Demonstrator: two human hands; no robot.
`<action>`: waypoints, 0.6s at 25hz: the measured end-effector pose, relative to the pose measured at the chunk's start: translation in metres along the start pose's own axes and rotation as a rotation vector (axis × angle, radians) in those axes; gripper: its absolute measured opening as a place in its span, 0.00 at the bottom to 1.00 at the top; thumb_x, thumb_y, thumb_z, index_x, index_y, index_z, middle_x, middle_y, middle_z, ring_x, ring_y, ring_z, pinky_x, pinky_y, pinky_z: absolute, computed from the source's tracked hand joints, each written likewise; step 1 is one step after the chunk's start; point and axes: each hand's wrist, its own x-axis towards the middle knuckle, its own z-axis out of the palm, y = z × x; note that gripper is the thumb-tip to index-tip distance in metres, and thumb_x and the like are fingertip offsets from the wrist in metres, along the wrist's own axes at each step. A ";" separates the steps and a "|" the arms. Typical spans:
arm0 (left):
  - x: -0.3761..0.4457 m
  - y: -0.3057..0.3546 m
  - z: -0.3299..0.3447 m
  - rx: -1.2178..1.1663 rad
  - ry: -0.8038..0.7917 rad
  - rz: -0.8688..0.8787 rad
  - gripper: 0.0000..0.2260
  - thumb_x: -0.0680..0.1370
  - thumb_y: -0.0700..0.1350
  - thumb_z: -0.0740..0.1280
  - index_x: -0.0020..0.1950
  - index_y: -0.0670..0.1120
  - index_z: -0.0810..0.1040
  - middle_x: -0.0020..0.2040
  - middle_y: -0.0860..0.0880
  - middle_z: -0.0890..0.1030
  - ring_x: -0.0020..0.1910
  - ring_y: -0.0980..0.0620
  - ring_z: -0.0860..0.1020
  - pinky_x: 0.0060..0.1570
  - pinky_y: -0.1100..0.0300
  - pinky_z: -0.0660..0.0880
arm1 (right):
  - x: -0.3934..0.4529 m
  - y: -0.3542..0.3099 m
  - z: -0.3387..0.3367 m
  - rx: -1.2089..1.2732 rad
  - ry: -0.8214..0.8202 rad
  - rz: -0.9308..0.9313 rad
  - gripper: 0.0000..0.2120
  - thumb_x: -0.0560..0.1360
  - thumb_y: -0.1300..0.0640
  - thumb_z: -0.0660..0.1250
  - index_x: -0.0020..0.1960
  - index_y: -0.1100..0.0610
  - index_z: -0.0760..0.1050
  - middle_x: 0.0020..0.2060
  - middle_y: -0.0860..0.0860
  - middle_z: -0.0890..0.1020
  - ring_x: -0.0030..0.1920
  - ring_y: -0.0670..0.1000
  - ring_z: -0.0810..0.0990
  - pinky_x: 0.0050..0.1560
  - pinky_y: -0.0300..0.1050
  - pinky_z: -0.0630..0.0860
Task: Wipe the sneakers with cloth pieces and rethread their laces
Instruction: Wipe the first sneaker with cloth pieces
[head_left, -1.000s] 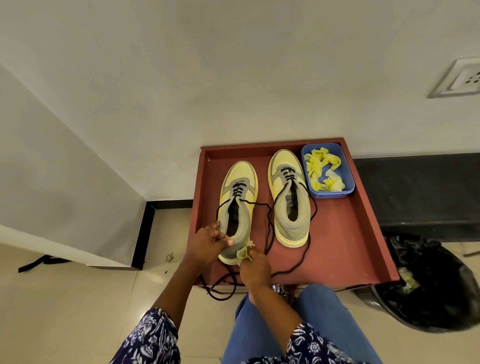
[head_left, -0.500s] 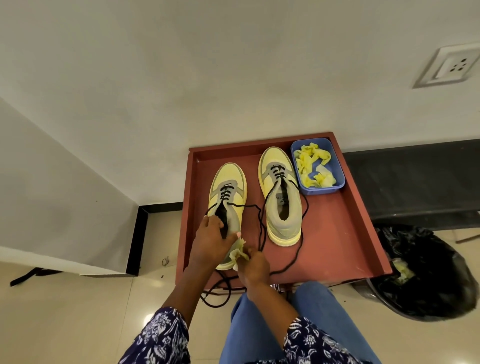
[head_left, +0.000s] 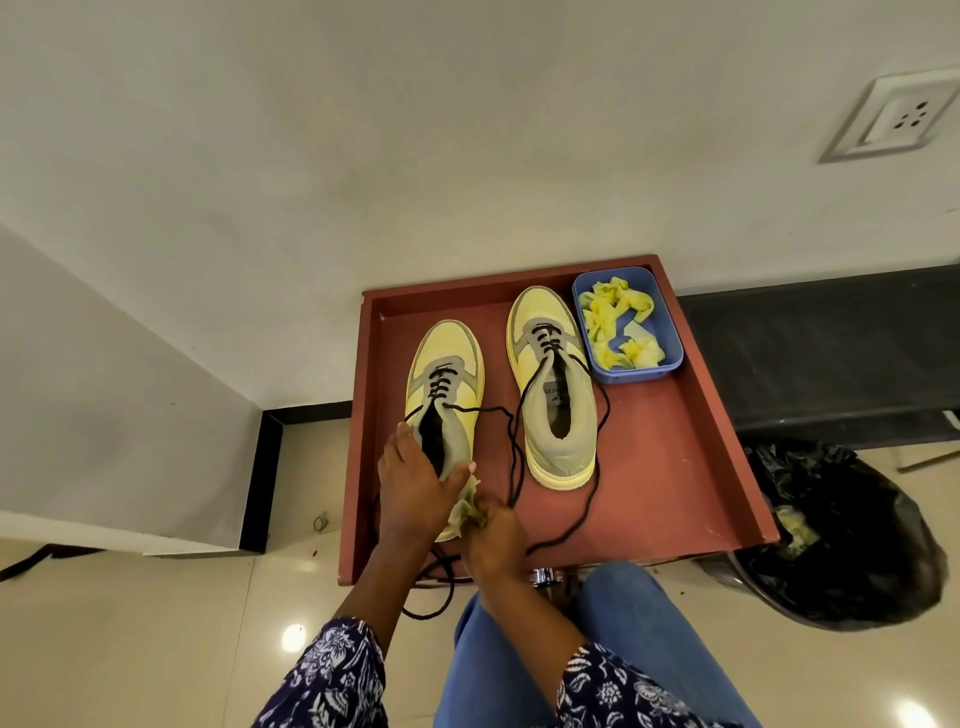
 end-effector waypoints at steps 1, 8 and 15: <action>0.000 0.000 0.000 0.023 -0.007 0.002 0.38 0.73 0.51 0.69 0.74 0.41 0.52 0.72 0.41 0.60 0.71 0.43 0.59 0.67 0.50 0.64 | -0.003 -0.006 -0.003 0.003 0.003 0.001 0.10 0.70 0.55 0.62 0.49 0.55 0.77 0.45 0.55 0.82 0.45 0.57 0.81 0.49 0.56 0.80; 0.004 -0.006 0.004 0.058 -0.017 0.053 0.27 0.78 0.48 0.63 0.73 0.41 0.58 0.70 0.42 0.65 0.69 0.44 0.65 0.66 0.54 0.66 | 0.002 -0.032 -0.022 0.129 -0.003 -0.026 0.14 0.74 0.69 0.59 0.55 0.62 0.79 0.51 0.57 0.82 0.50 0.52 0.78 0.55 0.46 0.75; 0.007 -0.009 0.004 0.084 -0.029 0.064 0.26 0.78 0.48 0.61 0.73 0.41 0.59 0.71 0.42 0.66 0.69 0.44 0.65 0.67 0.54 0.64 | 0.043 -0.064 -0.021 0.215 -0.070 0.006 0.23 0.74 0.69 0.57 0.67 0.58 0.70 0.62 0.51 0.76 0.63 0.52 0.74 0.67 0.49 0.70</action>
